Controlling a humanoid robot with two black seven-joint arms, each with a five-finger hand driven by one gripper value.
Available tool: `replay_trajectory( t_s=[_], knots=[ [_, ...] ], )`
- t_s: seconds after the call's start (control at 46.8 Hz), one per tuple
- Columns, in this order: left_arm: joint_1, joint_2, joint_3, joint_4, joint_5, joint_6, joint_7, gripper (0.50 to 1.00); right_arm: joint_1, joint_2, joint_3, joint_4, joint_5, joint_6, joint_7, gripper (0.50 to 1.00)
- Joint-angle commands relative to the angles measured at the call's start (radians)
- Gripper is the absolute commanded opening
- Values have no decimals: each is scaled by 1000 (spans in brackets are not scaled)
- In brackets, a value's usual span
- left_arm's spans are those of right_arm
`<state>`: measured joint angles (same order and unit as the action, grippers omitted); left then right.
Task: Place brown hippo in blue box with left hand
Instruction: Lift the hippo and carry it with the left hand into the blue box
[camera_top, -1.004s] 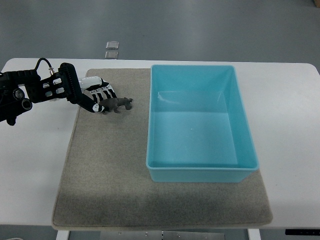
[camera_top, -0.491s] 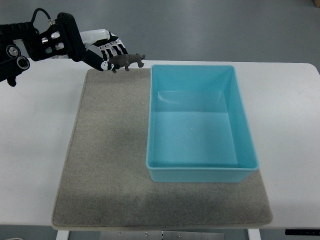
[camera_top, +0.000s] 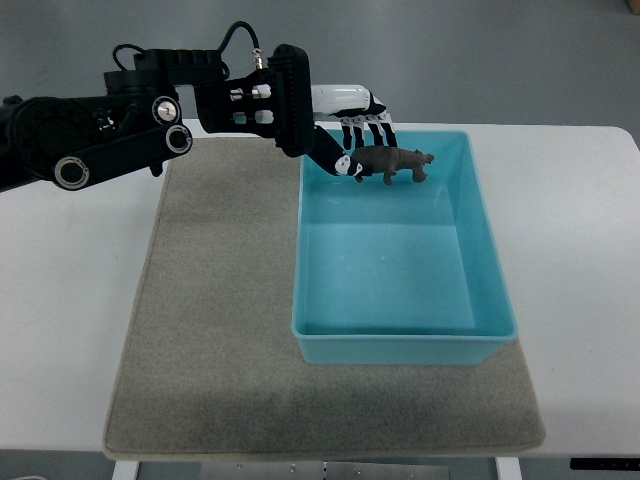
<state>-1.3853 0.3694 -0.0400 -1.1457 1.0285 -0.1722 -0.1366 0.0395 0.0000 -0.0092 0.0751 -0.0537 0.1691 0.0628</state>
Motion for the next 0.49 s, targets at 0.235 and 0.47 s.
replay_trajectory(
  t_s=[0.235, 0.47],
  knots=[
    [81, -132, 29, 32, 76, 5, 3, 500, 0, 0, 0, 0, 0, 0, 0, 936],
    [127, -188, 55, 87, 108, 11, 3, 500, 0, 0, 0, 0, 0, 0, 0, 936]
  ],
)
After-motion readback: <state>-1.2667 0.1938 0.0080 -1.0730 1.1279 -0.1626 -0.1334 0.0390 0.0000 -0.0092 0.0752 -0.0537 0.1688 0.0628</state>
